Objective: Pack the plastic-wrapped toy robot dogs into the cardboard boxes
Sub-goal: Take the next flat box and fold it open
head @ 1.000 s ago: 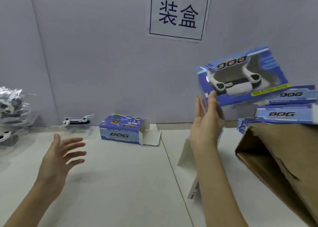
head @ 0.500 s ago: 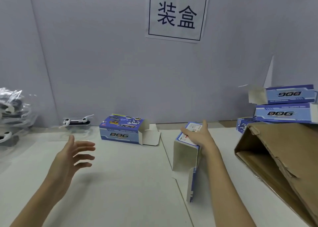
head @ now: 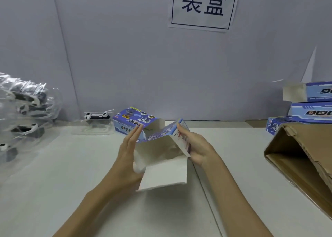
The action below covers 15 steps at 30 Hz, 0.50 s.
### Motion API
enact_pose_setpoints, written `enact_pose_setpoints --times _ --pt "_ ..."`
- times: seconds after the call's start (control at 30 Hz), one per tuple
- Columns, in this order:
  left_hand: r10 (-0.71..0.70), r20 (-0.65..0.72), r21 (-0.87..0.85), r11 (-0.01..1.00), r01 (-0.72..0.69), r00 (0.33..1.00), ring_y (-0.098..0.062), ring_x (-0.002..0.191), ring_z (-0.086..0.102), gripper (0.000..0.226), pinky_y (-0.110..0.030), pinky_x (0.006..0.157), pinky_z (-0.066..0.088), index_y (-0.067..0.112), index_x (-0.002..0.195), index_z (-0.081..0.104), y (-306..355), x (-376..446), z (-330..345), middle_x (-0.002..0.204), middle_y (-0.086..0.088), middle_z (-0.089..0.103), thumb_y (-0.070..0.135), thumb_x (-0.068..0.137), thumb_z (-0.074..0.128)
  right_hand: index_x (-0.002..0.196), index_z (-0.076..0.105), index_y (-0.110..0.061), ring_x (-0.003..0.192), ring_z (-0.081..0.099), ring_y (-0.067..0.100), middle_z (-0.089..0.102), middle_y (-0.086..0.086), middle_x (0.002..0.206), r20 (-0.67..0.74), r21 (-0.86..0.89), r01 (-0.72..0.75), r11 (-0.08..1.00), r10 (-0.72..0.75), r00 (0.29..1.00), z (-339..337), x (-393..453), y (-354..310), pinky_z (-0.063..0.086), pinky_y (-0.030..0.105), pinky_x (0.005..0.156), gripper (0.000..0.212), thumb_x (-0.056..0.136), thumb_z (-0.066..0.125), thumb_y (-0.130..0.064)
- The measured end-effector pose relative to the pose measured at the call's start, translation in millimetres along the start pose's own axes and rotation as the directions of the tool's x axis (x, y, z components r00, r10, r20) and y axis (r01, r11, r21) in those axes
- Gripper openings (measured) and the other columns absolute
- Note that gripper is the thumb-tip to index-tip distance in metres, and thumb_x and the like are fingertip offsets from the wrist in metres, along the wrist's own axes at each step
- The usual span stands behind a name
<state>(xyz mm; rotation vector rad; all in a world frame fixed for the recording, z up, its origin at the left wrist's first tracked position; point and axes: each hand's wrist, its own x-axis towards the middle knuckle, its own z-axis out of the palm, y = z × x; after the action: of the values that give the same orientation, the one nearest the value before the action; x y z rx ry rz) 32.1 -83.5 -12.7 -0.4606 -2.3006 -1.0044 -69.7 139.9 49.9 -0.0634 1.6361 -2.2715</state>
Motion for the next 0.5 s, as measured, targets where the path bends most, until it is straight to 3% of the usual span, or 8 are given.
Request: enact_pose_setpoints --times 0.1,0.17,0.23,0.33,0.43,0.5 --pt "-0.025 -0.193 -0.233 0.972 -0.021 0.981 -0.016 0.151 0.039 0.115 -0.03 0.116 0.041 0.043 0.158 0.025 12 10 -5 0.165 0.007 0.037 0.019 0.07 0.095 0.113 0.074 -0.009 0.09 0.069 0.026 0.072 0.005 0.105 -0.008 -0.208 -0.003 0.978 0.001 1.0 5 -9 4 0.061 0.038 0.077 0.053 0.09 0.073 -0.057" --pt "-0.123 -0.325 -0.426 0.904 -0.029 0.938 -0.024 0.134 0.059 0.104 -0.035 0.1 0.057 0.04 0.149 0.03 23 11 -13 0.152 0.0 0.053 0.031 0.07 0.097 0.114 0.069 -0.022 0.103 0.064 0.021 0.065 -0.007 0.117 -0.04 -0.462 0.04 0.886 -0.066 0.997 4 -14 4 0.057 0.041 0.092 0.049 0.096 0.059 -0.066" --pt "-0.273 -0.394 -0.613 0.79 -0.029 0.878 -0.032 0.117 0.07 0.084 -0.04 0.084 0.063 0.044 0.131 0.038 36 14 -21 0.14 -0.004 0.062 0.045 0.07 0.096 0.14 0.054 -0.03 0.133 0.052 0.018 0.054 -0.01 0.141 0.013 -0.613 0.237 0.754 -0.291 0.957 4 -14 6 0.044 0.037 0.106 0.051 0.099 0.056 -0.06" --pt "-0.378 -0.378 -0.708 0.706 -0.001 0.845 -0.031 0.112 0.073 0.057 -0.036 0.074 0.064 0.04 0.117 0.047 43 17 -29 0.135 -0.001 0.066 0.047 0.076 0.088 0.15 0.042 -0.045 0.144 0.046 0.01 0.049 -0.015 0.153 0.31 -0.415 0.62 0.666 -0.537 0.785 22 -24 10 0.045 0.035 0.112 0.042 0.108 0.049 -0.045" --pt "-0.384 -0.336 -0.719 0.695 0.029 0.86 -0.032 0.112 0.073 0.039 -0.037 0.07 0.065 0.042 0.113 0.054 45 17 -33 0.134 0.004 0.068 0.047 0.081 0.075 0.154 0.036 -0.042 0.13 0.061 0.018 0.06 -0.007 0.142 0.469 -0.128 0.684 0.718 -0.564 0.68 44 -40 16 0.059 0.029 0.091 0.047 0.107 0.043 -0.043" --pt "-0.351 -0.349 -0.699 0.715 0.008 0.869 -0.032 0.114 0.072 0.039 -0.041 0.073 0.065 0.043 0.121 0.054 46 16 -34 0.135 0.004 0.067 0.046 0.086 0.072 0.16 0.026 -0.037 0.129 0.063 0.02 0.059 -0.007 0.144 0.446 -0.113 0.684 0.72 -0.579 0.683 57 -46 23 0.062 0.032 0.087 0.064 0.102 0.05 -0.046"
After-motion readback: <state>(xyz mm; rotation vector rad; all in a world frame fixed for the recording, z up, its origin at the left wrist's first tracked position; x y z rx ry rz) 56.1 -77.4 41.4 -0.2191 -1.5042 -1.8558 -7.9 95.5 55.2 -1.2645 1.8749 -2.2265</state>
